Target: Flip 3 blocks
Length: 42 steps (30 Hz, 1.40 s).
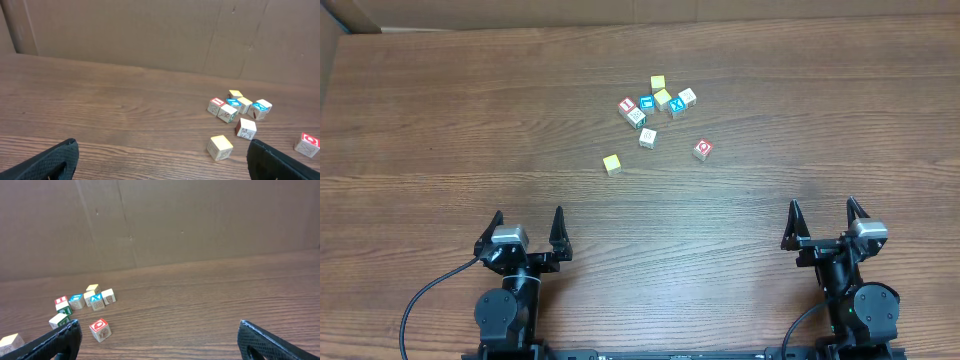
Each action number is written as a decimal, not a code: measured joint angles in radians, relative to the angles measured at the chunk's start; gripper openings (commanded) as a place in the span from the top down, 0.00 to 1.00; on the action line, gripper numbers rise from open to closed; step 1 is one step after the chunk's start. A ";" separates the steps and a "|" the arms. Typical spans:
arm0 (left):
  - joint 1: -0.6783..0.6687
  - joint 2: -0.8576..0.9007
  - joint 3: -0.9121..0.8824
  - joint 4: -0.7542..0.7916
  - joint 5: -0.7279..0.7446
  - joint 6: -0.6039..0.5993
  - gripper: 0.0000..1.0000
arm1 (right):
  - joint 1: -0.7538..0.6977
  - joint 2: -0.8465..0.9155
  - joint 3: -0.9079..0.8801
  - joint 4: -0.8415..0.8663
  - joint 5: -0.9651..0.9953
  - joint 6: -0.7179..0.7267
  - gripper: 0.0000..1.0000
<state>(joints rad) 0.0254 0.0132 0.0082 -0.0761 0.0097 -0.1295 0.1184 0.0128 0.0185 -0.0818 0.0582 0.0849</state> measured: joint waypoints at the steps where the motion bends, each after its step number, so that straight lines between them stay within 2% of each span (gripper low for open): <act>1: 0.000 0.000 0.000 0.000 0.000 0.000 0.00 | 0.000 0.000 0.000 0.000 0.000 0.000 0.00; 36: 0.000 0.000 0.001 -0.004 0.001 0.000 0.00 | 0.000 0.000 0.000 0.000 0.000 0.000 0.00; 42: 0.000 0.004 0.090 -0.138 0.018 -0.002 0.00 | 0.000 0.000 0.000 0.000 0.000 0.000 0.00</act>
<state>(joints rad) 0.0257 0.0170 0.0982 -0.2142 0.0273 -0.1310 0.1184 0.0128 0.0185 -0.0818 0.0582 0.0849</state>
